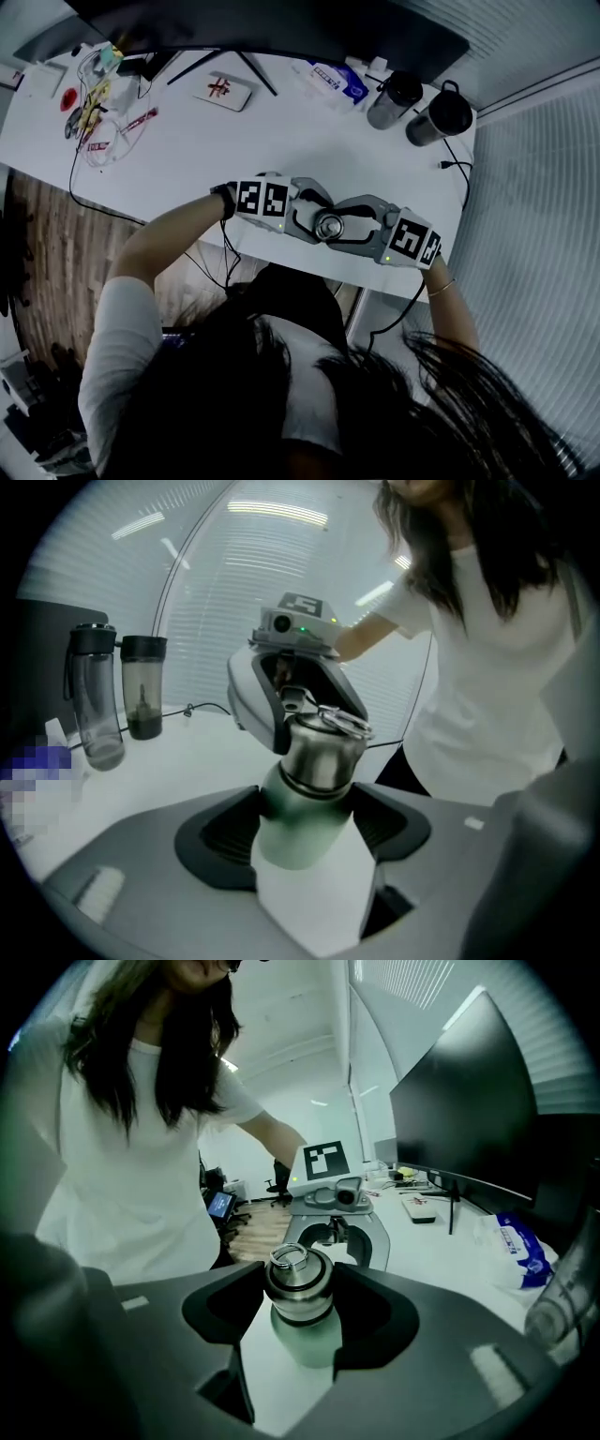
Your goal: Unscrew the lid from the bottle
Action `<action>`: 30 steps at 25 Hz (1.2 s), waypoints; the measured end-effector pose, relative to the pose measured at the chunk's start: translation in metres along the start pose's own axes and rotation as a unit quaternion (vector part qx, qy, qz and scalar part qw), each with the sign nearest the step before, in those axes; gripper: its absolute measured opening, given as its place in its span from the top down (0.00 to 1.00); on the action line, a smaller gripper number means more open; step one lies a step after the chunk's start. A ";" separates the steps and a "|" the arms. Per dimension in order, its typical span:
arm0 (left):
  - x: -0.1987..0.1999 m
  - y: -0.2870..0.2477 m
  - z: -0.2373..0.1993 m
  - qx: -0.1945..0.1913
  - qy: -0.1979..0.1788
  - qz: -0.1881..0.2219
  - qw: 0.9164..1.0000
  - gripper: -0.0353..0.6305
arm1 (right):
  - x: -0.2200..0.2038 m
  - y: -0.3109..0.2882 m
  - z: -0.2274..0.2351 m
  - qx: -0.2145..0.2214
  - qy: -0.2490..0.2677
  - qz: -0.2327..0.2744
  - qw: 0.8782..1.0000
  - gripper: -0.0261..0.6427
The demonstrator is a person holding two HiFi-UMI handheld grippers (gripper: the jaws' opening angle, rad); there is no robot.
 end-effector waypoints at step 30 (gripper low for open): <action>-0.008 -0.001 0.008 0.163 0.074 0.064 0.982 0.40 | -0.007 0.001 -0.023 -0.415 -0.248 0.223 0.846 0.55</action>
Point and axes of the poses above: the fingertips, and each gripper's own axes: y backward along the fingers, z to its right, x out of its top, the point moved 3 cm from there along y, backward along the fingers, and after that the axes turned 3 degrees about -y, right-handed, at the moved point
